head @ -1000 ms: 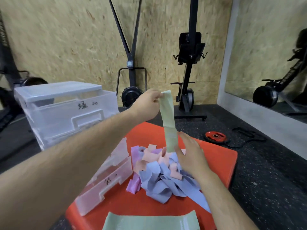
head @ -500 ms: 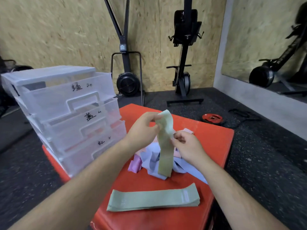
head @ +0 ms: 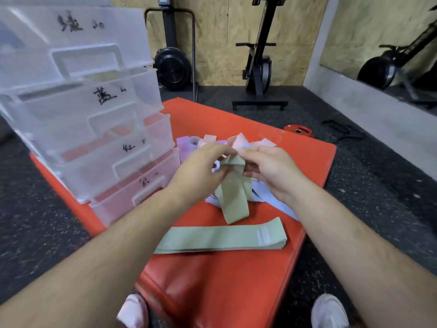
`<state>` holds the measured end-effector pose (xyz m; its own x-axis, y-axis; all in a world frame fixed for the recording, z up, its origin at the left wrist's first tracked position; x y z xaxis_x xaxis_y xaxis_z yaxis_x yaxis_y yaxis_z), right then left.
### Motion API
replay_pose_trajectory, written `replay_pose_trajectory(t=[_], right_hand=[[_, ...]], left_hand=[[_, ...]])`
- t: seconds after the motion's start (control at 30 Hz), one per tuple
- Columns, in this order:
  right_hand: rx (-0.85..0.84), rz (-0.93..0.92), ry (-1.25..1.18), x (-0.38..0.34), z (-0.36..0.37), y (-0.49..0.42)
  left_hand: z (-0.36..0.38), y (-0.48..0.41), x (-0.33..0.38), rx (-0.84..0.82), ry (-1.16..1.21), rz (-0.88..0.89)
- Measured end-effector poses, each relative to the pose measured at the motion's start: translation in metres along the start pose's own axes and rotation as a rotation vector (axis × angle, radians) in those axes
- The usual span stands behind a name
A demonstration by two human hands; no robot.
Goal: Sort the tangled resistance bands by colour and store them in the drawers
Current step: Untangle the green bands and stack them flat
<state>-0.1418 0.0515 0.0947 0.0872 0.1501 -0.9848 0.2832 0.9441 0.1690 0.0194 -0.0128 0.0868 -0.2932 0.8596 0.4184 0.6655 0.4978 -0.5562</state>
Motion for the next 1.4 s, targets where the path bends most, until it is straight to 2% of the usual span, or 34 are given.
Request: replay_pose_trajectory(t=[0.2,0.27,0.33,0.4,0.53,0.63,0.77,0.9,1.17,1.4], right_hand=[[0.034,-0.076,0.044,-0.001,0.006,0.000],[0.093,-0.160,0.222,0.004,0.006,0.002],[0.149,-0.320,0.486,0.007,0.004,0.002],[0.140,-0.397,0.617,0.011,0.004,0.000],[0.046,-0.308,0.528,0.019,0.007,-0.005],[0.004,-0.341,0.503,0.022,0.010,-0.005],[-0.059,-0.313,0.482,0.028,0.014,-0.003],[-0.041,-0.280,0.631,0.039,0.015,-0.006],[-0.106,-0.237,0.805,0.037,-0.011,-0.006],[-0.163,-0.086,0.942,0.033,-0.052,0.003]], left_hand=[[-0.009,0.000,0.000,0.165,0.018,-0.075],[-0.010,0.002,0.001,0.192,0.031,-0.093],[-0.011,0.005,0.001,0.212,0.055,-0.107],[-0.011,0.006,0.001,0.207,0.077,-0.120],[-0.013,0.010,0.004,0.122,0.091,-0.109],[-0.013,0.013,0.008,0.072,0.101,-0.078],[-0.010,0.013,0.007,0.136,0.082,-0.081],[-0.012,0.015,0.004,0.183,0.080,-0.112],[-0.033,0.029,-0.033,0.337,0.193,-0.408],[-0.061,0.046,-0.055,0.499,0.266,-0.573]])
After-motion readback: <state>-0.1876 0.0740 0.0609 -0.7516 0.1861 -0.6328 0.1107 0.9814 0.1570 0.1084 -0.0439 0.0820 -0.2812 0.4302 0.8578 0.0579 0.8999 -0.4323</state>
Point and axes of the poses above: each hand's wrist, its own y-axis away from the middle knuckle, its own z-axis out of the palm, x = y × z, the point moved 1 cm from there along -y, towards the middle knuckle, and after that the axes turned 8 degrees about z, right-handed, at the moved point
